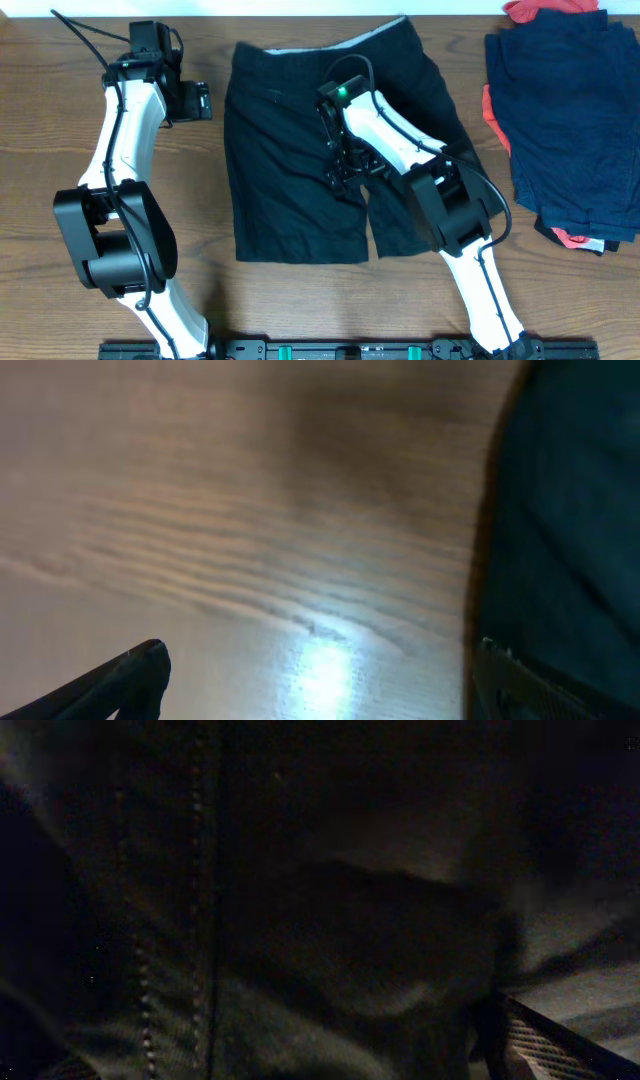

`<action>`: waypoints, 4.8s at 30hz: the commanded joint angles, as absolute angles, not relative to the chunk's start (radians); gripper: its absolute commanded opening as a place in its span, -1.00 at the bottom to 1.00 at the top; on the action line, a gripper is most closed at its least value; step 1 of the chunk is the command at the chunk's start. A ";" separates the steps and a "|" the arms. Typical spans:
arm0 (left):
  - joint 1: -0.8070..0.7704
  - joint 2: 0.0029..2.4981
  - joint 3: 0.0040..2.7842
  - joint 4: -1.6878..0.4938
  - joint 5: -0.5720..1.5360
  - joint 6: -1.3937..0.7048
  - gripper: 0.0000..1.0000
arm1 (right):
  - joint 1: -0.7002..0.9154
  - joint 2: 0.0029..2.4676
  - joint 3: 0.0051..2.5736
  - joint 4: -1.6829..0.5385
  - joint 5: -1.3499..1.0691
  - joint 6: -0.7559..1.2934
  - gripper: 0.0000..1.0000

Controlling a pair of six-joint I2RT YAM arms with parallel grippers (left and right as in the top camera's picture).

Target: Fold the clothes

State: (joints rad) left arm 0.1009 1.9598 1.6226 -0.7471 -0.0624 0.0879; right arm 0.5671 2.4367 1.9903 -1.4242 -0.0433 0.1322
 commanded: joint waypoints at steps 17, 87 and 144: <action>0.062 2.137 1.782 -0.429 0.254 0.233 0.96 | 0.429 1.897 1.973 -1.231 -0.153 0.073 0.98; 0.381 2.323 1.932 -1.245 0.051 -0.281 -0.07 | 0.373 1.916 1.607 -0.861 -0.109 0.172 0.76; 0.123 1.766 1.919 -1.192 0.052 -0.019 0.97 | 0.419 1.951 0.983 -0.361 0.133 0.318 0.61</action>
State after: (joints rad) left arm 0.1249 1.7630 1.9282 -1.1934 0.0601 -0.0254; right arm 0.4294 1.8664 1.0454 -0.3901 0.0334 0.2760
